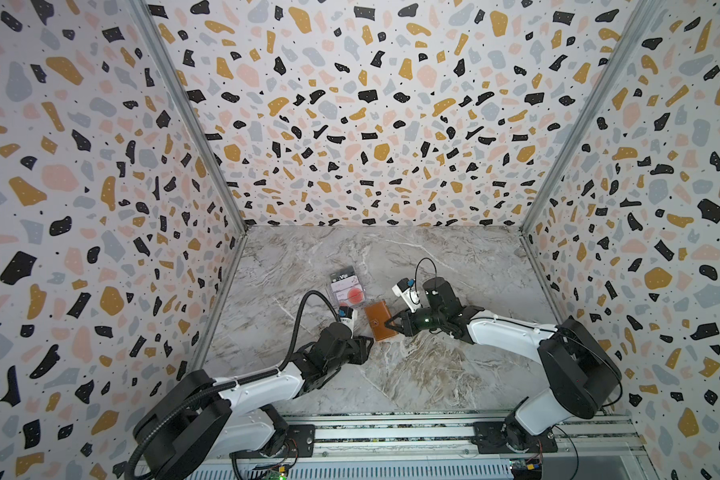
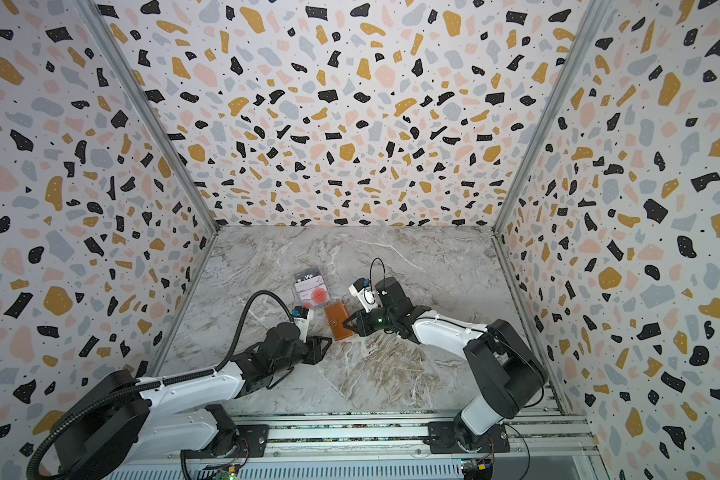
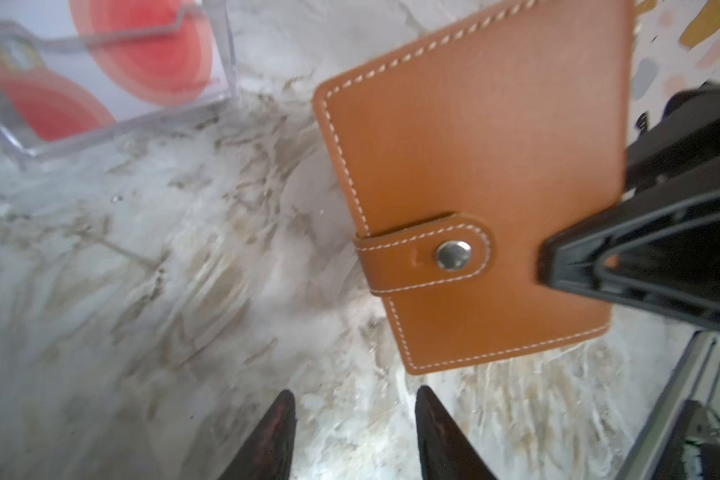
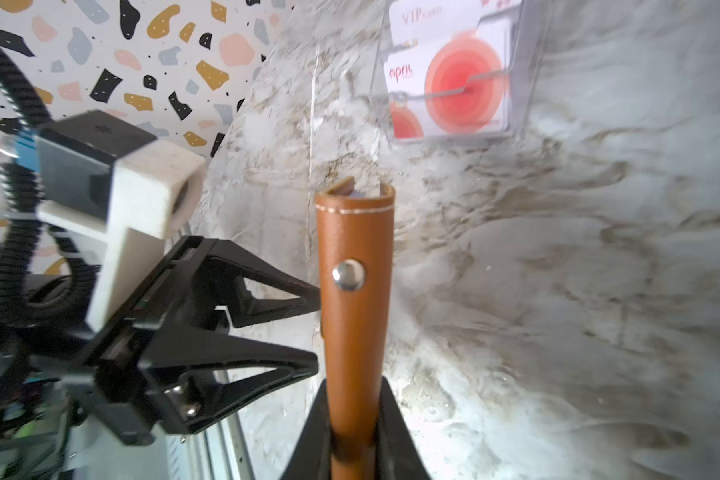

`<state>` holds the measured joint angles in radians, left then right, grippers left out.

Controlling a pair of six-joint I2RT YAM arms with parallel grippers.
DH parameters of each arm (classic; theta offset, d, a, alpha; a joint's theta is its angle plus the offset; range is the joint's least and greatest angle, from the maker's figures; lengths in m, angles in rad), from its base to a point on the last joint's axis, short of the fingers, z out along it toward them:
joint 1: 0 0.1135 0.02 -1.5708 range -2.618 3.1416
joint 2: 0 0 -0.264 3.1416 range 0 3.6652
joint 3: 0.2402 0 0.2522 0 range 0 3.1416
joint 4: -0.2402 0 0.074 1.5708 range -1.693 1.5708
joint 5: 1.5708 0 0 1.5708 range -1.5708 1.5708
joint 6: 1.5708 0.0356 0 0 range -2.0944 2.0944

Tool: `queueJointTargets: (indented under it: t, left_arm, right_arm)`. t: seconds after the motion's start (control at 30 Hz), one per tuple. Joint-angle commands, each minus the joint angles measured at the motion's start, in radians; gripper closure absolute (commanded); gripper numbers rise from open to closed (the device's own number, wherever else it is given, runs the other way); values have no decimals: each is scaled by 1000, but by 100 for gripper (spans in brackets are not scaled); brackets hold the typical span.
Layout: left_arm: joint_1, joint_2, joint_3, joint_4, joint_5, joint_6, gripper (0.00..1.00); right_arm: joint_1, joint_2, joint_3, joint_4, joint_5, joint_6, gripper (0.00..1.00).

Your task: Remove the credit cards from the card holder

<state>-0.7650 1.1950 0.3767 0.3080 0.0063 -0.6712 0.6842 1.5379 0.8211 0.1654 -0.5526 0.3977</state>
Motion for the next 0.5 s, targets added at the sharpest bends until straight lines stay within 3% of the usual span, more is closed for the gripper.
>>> queueJointTargets:
  t: [0.0, 0.13, 0.33, 0.47]
  left_arm:
    - [9, -19, 40, 46, 6, -59, 51]
    - [10, -23, 62, 90, 22, -79, 51]
    - [21, -24, 102, 94, -28, -83, 59]
    - [27, 12, 127, 106, -5, -79, 60]
  right_arm:
    - [26, -41, -8, -8, 192, -29, 90]
    - [47, -72, -22, 32, 263, -27, 90]
    - [55, -90, -41, 62, 272, -32, 91]
    - [67, -104, -52, 82, 266, -40, 91]
